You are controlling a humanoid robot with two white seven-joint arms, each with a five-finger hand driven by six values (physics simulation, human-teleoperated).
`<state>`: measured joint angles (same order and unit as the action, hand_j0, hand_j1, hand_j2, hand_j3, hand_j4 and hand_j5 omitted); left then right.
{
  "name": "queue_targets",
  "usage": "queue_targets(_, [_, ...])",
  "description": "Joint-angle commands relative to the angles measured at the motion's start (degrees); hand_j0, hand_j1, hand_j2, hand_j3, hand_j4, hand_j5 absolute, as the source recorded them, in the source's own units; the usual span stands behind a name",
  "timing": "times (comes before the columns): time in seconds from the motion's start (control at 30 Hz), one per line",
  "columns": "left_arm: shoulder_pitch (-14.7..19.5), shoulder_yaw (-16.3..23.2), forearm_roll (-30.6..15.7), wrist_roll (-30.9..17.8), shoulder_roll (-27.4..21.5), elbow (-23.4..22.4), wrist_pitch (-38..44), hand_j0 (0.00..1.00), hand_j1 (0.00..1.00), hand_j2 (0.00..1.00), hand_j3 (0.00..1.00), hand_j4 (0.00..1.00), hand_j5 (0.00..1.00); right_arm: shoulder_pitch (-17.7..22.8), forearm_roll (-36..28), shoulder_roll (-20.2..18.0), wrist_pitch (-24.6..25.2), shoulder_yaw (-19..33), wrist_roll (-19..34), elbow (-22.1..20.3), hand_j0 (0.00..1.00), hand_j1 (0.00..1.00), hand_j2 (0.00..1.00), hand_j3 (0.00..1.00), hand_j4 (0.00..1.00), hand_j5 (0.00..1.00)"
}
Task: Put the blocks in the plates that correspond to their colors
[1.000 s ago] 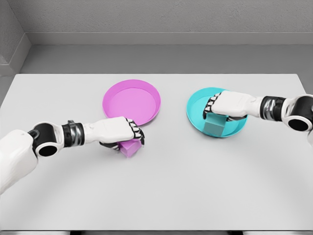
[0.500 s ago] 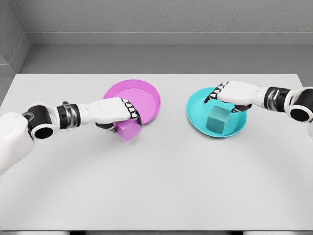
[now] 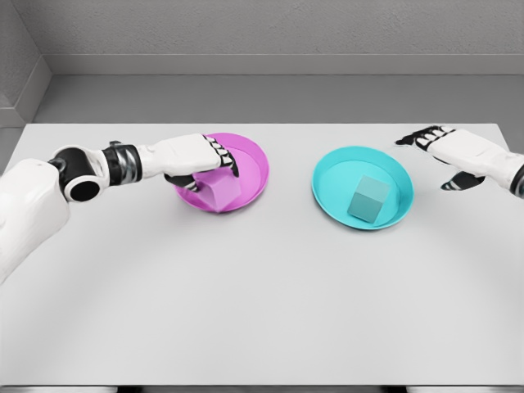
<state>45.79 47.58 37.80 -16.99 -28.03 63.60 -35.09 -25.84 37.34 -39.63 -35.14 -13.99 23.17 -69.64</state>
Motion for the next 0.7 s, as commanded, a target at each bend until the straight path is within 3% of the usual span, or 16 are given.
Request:
queue_targets(0.0, [0.2,-0.4,-0.4,-0.1,1.0,-2.9,0.1,0.68,0.68,0.68,0.68,0.68,0.68,0.2,-1.3,-0.8,0.1,3.4,-0.1,-3.3,1.0,1.0,1.0,1.0,1.0,1.0])
queue_targets(0.07, [1.4,-0.8,-0.4,-0.1,2.0,-6.0,0.1,0.68,0.68,0.68,0.68,0.68,0.68,2.7,-1.2,-0.6,0.1,5.8,-0.1,-4.6,1.0,1.0,1.0,1.0,1.0,1.0])
queue_targets(0.17, [2.6,-1.1,-0.4,-0.1,3.9,-9.4,0.1,0.68,0.68,0.68,0.68,0.68,0.68,12.3,-1.3,-0.3,0.1,13.8,-0.1,-13.8,1.0,1.0,1.0,1.0,1.0,1.0])
queue_targets(0.2, [3.0,-1.4,-0.4,-0.1,4.2,-10.1,0.1,0.68,0.68,0.68,0.68,0.68,0.68,14.0,-1.3,-0.1,0.1,15.0,-0.1,-15.0,1.0,1.0,1.0,1.0,1.0,1.0])
queue_targets(0.27, [3.3,-1.6,-0.4,-0.1,5.0,-11.1,0.1,0.69,0.69,0.69,0.69,0.69,0.69,14.4,-1.5,-0.1,0.1,15.5,-0.1,-15.0,1.0,1.0,1.0,1.0,1.0,1.0])
queue_targets(0.37, [3.7,-3.5,-0.4,0.0,6.4,-13.8,0.1,1.0,1.0,1.0,1.0,1.0,1.0,14.5,-1.6,-0.1,0.1,15.5,-0.1,-15.1,1.0,1.0,1.0,1.0,1.0,1.0])
queue_targets(0.57, [4.0,-4.2,-3.0,0.0,5.8,-13.6,0.1,1.0,1.0,1.0,1.0,1.0,1.0,16.4,-1.6,0.3,0.1,15.5,0.0,-15.3,1.0,1.0,1.0,1.0,1.0,1.0])
queue_targets(0.67, [4.2,-5.5,-4.9,0.0,2.8,-13.4,0.1,1.0,1.0,1.0,1.0,1.0,1.0,17.1,-1.6,0.4,0.1,15.5,0.0,-15.3,1.0,1.0,1.0,1.0,1.0,1.0])
